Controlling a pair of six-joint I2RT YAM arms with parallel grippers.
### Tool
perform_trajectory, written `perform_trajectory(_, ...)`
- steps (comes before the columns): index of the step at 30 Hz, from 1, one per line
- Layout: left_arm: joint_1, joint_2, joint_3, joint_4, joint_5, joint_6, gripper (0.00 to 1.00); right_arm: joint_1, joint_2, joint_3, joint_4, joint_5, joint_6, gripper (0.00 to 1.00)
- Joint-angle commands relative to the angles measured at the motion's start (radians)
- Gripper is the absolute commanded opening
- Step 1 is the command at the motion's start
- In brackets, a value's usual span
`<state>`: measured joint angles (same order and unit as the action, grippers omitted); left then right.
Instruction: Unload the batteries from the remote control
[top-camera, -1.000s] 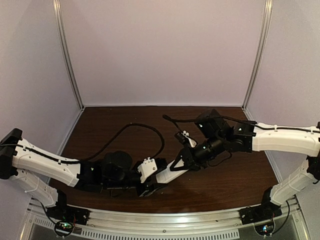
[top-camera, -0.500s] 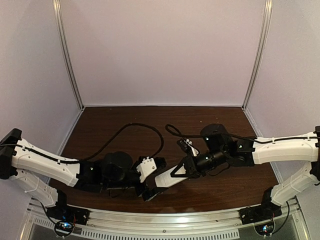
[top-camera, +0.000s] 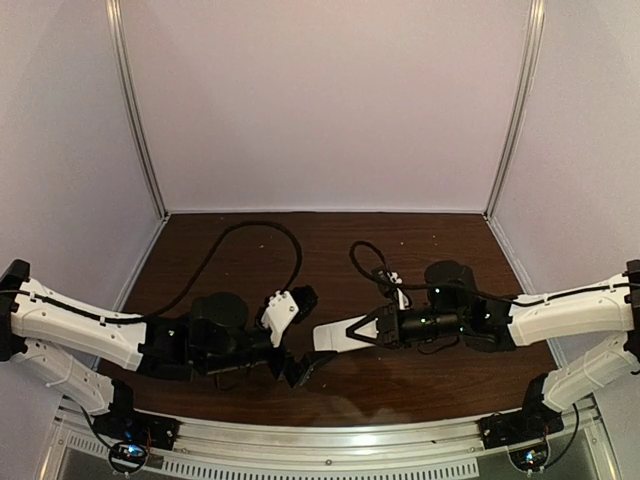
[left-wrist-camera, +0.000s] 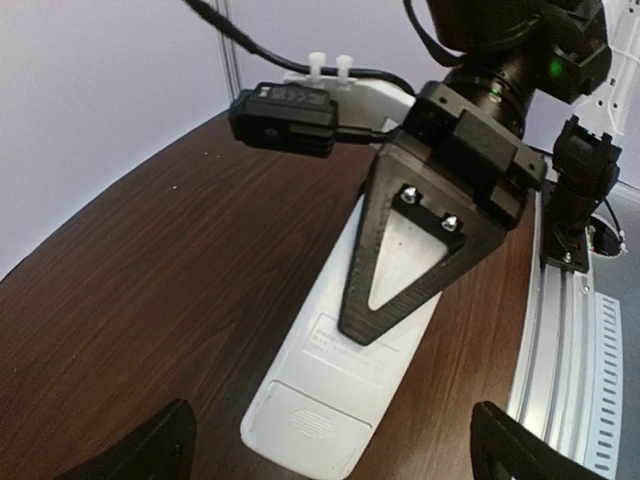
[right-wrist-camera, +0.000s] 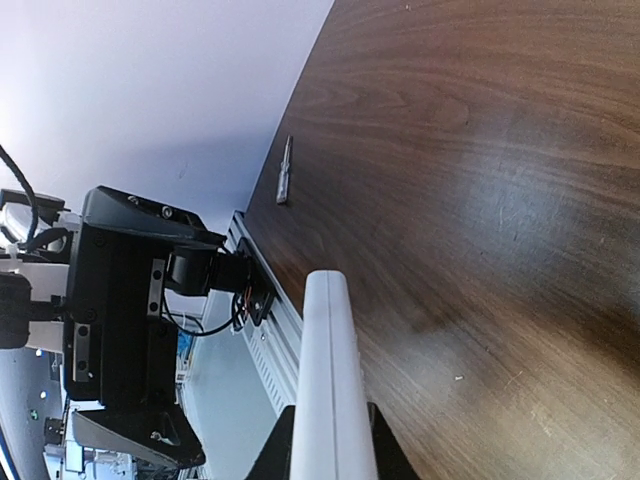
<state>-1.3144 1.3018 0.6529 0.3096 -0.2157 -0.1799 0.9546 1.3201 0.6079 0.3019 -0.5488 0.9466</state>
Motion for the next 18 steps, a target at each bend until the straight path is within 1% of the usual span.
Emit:
perform_trajectory(1, 0.006, 0.029, 0.032, 0.06, -0.14, -0.095, 0.97, -0.007, -0.084, -0.049, 0.135, 0.125, -0.023, 0.0)
perform_trajectory(6, 0.006, 0.042, 0.085, 0.006, -0.188, -0.151, 0.97, -0.007, -0.186, -0.129, 0.175, 0.222, -0.062, 0.0)
perform_trajectory(8, 0.007, 0.042, 0.128, -0.072, -0.215, -0.202, 0.97, -0.007, -0.229, -0.165, 0.199, 0.262, -0.072, 0.0)
perform_trajectory(10, 0.007, 0.039, 0.155, -0.142, -0.222, -0.237, 0.97, -0.006, -0.255, -0.163, 0.167, 0.273, -0.082, 0.0)
perform_trajectory(16, 0.008, -0.02, 0.125, -0.14, -0.235, -0.31, 0.97, -0.007, -0.327, -0.194, 0.146, 0.276, -0.052, 0.0)
perform_trajectory(18, 0.007, -0.024, 0.13, -0.154, -0.22, -0.329, 0.98, -0.007, -0.347, -0.199, 0.128, 0.287, -0.049, 0.0)
